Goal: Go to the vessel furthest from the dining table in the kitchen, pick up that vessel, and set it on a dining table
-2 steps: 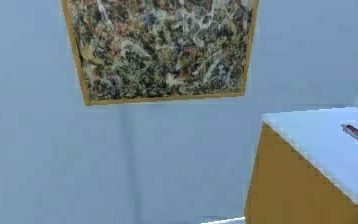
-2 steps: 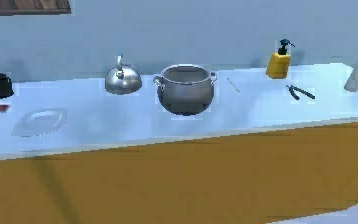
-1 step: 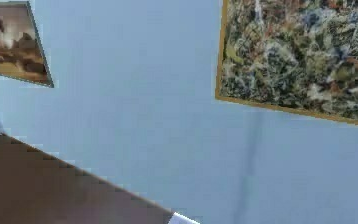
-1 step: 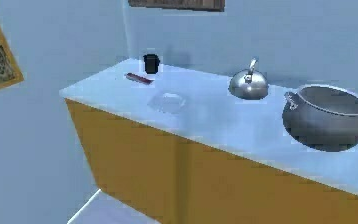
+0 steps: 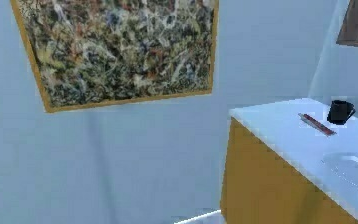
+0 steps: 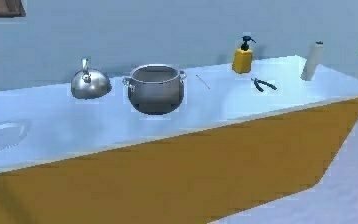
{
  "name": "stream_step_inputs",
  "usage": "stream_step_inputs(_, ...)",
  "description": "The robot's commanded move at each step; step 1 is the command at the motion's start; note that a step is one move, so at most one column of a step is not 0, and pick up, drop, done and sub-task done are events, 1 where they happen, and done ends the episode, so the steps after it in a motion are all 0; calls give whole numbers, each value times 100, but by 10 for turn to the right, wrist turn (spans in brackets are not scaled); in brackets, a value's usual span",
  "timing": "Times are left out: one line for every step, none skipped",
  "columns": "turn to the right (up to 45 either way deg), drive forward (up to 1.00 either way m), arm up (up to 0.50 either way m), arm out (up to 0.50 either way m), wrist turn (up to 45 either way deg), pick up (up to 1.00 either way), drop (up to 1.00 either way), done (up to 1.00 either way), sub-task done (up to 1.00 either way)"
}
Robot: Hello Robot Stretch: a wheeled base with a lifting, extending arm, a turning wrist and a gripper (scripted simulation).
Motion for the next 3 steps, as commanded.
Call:
stream_step_inputs(120,0,0,0,0,0,0,0,0)
stream_step_inputs(0,70,0,0,0,0,0,0,0)
stream_step_inputs(-300,0,0,0,0,0,0,0,0)
